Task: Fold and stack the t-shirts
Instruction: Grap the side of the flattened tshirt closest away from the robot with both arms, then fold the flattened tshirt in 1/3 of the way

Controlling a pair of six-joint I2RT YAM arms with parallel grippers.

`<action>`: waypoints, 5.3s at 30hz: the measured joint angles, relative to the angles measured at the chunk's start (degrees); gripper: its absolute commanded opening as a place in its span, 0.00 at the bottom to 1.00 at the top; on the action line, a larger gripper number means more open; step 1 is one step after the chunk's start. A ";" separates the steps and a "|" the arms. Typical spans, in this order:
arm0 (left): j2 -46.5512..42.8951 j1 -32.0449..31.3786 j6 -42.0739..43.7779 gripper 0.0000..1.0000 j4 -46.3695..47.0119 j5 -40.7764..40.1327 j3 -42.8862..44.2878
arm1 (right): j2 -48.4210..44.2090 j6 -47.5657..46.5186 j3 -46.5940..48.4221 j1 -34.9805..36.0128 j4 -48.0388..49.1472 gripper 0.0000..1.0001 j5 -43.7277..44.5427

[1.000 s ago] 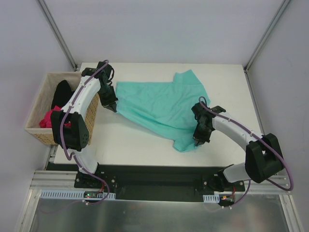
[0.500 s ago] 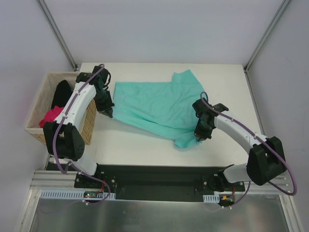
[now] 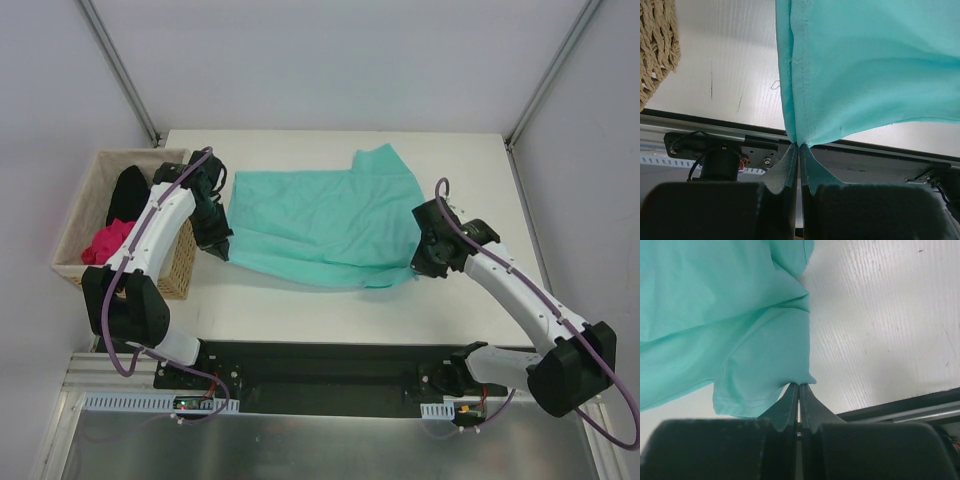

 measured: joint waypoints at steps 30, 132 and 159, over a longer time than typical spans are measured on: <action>-6.51 0.00 -0.48 0.00 -5.35 -2.89 -1.51 | -9.07 -0.94 4.13 0.07 -3.65 0.01 6.12; 22.16 0.74 -1.05 0.00 1.22 -7.21 15.58 | 33.16 -22.32 28.81 -7.58 5.60 0.01 9.38; 26.97 3.37 -1.11 0.00 3.26 -7.23 18.91 | 45.05 -24.68 42.75 -8.92 5.95 0.01 6.80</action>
